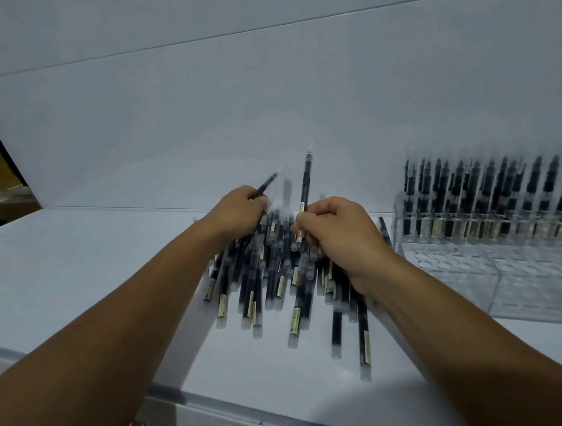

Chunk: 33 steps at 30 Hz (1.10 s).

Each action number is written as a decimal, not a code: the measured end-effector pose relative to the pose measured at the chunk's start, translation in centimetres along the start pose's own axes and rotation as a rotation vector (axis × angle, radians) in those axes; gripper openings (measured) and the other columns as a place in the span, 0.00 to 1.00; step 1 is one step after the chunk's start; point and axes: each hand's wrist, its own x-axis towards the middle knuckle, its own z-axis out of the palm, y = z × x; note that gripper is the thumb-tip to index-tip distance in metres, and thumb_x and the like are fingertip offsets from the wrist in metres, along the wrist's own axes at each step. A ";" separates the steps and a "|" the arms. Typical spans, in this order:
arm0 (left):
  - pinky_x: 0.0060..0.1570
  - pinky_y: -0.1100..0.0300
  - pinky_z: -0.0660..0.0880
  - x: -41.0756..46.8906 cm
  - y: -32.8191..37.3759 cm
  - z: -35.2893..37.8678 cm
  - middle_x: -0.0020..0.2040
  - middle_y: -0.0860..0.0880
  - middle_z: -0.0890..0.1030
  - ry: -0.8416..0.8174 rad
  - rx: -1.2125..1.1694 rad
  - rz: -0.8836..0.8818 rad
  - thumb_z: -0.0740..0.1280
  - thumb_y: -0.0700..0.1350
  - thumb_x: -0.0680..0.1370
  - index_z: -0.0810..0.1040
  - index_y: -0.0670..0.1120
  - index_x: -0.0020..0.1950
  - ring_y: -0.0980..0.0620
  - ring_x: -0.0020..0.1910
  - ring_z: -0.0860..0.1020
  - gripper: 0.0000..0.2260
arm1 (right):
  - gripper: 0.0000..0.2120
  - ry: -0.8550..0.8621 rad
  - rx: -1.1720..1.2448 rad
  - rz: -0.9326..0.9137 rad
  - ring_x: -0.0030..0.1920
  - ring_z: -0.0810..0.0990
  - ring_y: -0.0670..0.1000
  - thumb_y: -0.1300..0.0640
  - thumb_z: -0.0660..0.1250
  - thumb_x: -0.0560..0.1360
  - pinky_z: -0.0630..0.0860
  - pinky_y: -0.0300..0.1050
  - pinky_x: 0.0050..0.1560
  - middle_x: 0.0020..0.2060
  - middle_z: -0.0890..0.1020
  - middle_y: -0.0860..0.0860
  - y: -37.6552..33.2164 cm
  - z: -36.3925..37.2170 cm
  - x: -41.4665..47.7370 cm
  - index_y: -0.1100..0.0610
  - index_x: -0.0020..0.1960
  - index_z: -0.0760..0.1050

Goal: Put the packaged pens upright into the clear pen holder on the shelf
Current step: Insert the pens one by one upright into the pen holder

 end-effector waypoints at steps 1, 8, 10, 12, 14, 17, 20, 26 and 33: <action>0.35 0.61 0.67 0.0 0.2 0.0 0.42 0.50 0.74 0.005 -0.025 0.018 0.57 0.49 0.83 0.73 0.45 0.54 0.55 0.37 0.71 0.09 | 0.01 -0.001 0.010 -0.002 0.36 0.77 0.48 0.59 0.68 0.75 0.76 0.48 0.42 0.43 0.85 0.54 0.0 0.0 0.0 0.54 0.46 0.77; 0.51 0.60 0.67 0.2 1.4 0.4 0.58 0.53 0.79 0.104 -0.229 0.148 0.57 0.52 0.83 0.75 0.47 0.61 0.54 0.57 0.74 0.13 | 0.07 -0.002 0.061 -0.037 0.37 0.77 0.48 0.58 0.66 0.76 0.77 0.47 0.40 0.44 0.84 0.53 -0.4 -0.3 -0.2 0.48 0.51 0.74; 0.48 0.64 0.68 0.3 1.9 0.5 0.56 0.55 0.79 0.148 -0.258 0.201 0.58 0.53 0.83 0.76 0.48 0.60 0.56 0.56 0.75 0.13 | 0.07 0.008 0.076 -0.030 0.36 0.77 0.48 0.58 0.66 0.76 0.76 0.46 0.39 0.45 0.84 0.53 -0.5 -0.4 -0.3 0.49 0.52 0.74; 0.46 0.70 0.67 0.3 2.5 0.6 0.53 0.58 0.79 0.181 -0.298 0.255 0.57 0.53 0.83 0.76 0.48 0.60 0.60 0.54 0.75 0.13 | 0.06 0.012 0.088 -0.038 0.35 0.76 0.48 0.58 0.66 0.76 0.74 0.45 0.36 0.45 0.84 0.53 -0.7 -0.4 -0.4 0.50 0.51 0.73; 0.50 0.68 0.70 0.2 3.2 0.7 0.50 0.57 0.81 0.194 -0.387 0.306 0.57 0.52 0.83 0.74 0.48 0.60 0.62 0.52 0.78 0.12 | 0.05 0.029 0.077 -0.056 0.34 0.76 0.47 0.58 0.67 0.75 0.74 0.44 0.34 0.42 0.84 0.52 -0.8 -0.6 -0.4 0.50 0.50 0.74; 0.48 0.59 0.79 -0.4 4.5 1.1 0.44 0.52 0.80 0.155 -0.585 0.367 0.56 0.48 0.84 0.71 0.44 0.60 0.58 0.43 0.81 0.10 | 0.03 0.067 0.040 -0.105 0.34 0.76 0.48 0.57 0.68 0.75 0.73 0.42 0.33 0.38 0.80 0.50 -1.3 -1.0 -0.7 0.51 0.48 0.76; 0.33 0.62 0.76 -1.0 5.8 2.0 0.41 0.51 0.78 0.141 -0.619 0.409 0.57 0.49 0.83 0.70 0.47 0.59 0.56 0.34 0.78 0.08 | 0.03 0.084 -0.024 -0.174 0.36 0.78 0.49 0.57 0.68 0.76 0.77 0.44 0.34 0.39 0.80 0.52 -2.4 -2.4 -1.0 0.50 0.46 0.75; 0.28 0.66 0.67 -1.8 9.1 5.0 0.38 0.52 0.79 0.070 -0.707 0.416 0.58 0.51 0.83 0.73 0.52 0.56 0.56 0.27 0.69 0.07 | 0.12 0.133 -0.219 -0.281 0.41 0.83 0.52 0.57 0.69 0.76 0.80 0.48 0.42 0.40 0.84 0.50 -4.4 -9.8 -1.6 0.47 0.57 0.73; 0.28 0.66 0.68 -3.1 14.3 9.1 0.37 0.54 0.80 -0.141 -0.770 0.449 0.58 0.49 0.83 0.75 0.51 0.56 0.56 0.27 0.70 0.08 | 0.09 0.331 -0.346 -0.345 0.37 0.81 0.43 0.52 0.65 0.80 0.76 0.43 0.36 0.40 0.85 0.49 -4.2 -20.6 -1.8 0.56 0.48 0.80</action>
